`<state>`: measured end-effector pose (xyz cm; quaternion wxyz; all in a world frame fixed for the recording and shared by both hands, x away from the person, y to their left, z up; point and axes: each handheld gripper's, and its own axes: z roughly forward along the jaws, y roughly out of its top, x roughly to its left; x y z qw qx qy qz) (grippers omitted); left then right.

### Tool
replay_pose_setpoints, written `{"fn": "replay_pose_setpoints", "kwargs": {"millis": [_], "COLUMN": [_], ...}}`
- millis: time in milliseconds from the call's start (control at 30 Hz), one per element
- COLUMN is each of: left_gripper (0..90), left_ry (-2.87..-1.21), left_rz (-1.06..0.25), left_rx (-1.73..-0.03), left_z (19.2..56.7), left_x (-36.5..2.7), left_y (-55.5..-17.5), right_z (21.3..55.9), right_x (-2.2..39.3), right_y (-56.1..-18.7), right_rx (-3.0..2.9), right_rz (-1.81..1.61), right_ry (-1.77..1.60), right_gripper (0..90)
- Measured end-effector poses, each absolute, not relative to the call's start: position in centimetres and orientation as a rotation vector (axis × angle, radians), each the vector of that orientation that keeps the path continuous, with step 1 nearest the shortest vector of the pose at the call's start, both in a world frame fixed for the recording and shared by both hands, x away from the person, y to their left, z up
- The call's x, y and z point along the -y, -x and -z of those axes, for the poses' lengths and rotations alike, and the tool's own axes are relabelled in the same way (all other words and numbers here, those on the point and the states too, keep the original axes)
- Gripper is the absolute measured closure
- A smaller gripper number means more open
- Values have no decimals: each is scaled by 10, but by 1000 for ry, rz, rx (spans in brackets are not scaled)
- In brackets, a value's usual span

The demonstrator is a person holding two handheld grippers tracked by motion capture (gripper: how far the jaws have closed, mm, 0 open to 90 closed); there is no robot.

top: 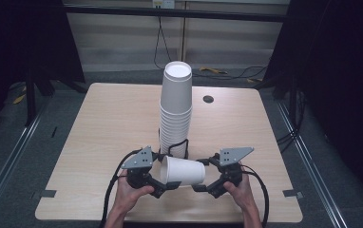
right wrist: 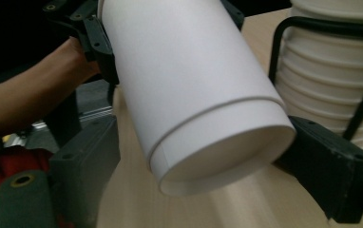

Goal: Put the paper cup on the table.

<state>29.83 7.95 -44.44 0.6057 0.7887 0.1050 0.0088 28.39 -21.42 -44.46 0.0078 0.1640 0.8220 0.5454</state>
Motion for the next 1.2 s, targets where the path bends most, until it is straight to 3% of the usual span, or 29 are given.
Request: {"fn": "replay_pose_setpoints", "kwargs": {"millis": [633,1200], "left_gripper": [87,85], "left_ry": [-1849,-1932], "left_rz": [-73,-117], "left_rx": [-346,-370], "left_z": [437,427], "left_x": [-110,-133], "left_y": [-297,-294], "right_z": [449,471], "right_x": [233,247], "right_y": [-274,-267], "right_rx": [-2329,-2012], "right_rz": [-1708,-1480], "right_ry": [-673,-851], "right_gripper": [138,136]}}
